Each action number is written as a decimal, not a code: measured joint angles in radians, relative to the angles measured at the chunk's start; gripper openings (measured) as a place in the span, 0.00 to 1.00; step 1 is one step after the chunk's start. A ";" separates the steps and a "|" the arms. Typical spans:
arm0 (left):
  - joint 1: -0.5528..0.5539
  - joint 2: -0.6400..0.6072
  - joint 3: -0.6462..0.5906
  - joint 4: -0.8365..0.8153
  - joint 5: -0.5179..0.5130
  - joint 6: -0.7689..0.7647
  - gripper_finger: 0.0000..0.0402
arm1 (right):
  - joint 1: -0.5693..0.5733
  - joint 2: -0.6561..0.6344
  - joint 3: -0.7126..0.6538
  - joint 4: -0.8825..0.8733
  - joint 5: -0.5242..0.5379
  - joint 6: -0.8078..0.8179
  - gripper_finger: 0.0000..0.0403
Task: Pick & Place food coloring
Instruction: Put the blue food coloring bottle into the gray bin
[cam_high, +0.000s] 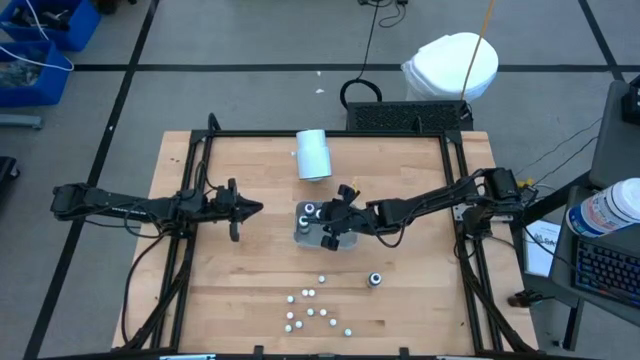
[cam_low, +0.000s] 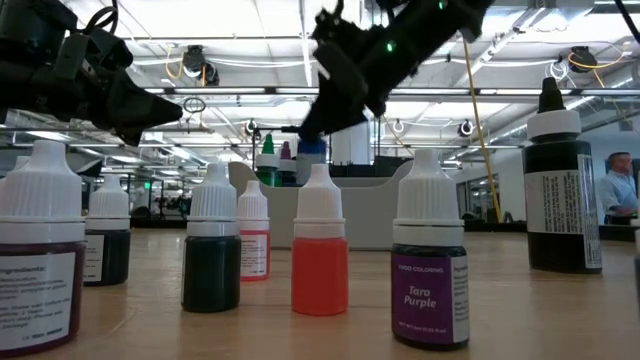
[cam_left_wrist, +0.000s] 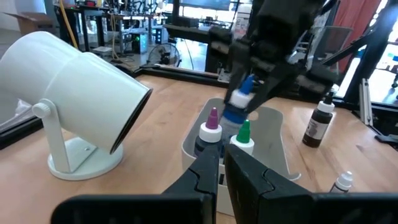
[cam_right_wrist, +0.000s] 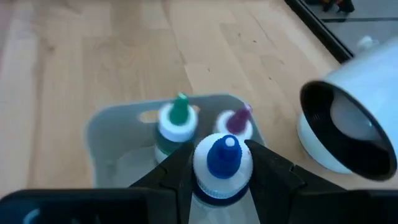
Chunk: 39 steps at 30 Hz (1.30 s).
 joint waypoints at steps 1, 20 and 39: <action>0.000 0.000 0.000 0.000 0.000 0.002 0.09 | -0.005 0.001 -0.009 0.001 0.000 0.003 0.29; 0.000 0.000 0.000 0.016 -0.024 0.021 0.09 | -0.030 0.038 -0.017 0.025 -0.031 0.037 0.29; 0.000 0.000 0.000 0.031 -0.024 0.022 0.09 | -0.061 0.072 -0.017 0.040 -0.055 0.040 0.37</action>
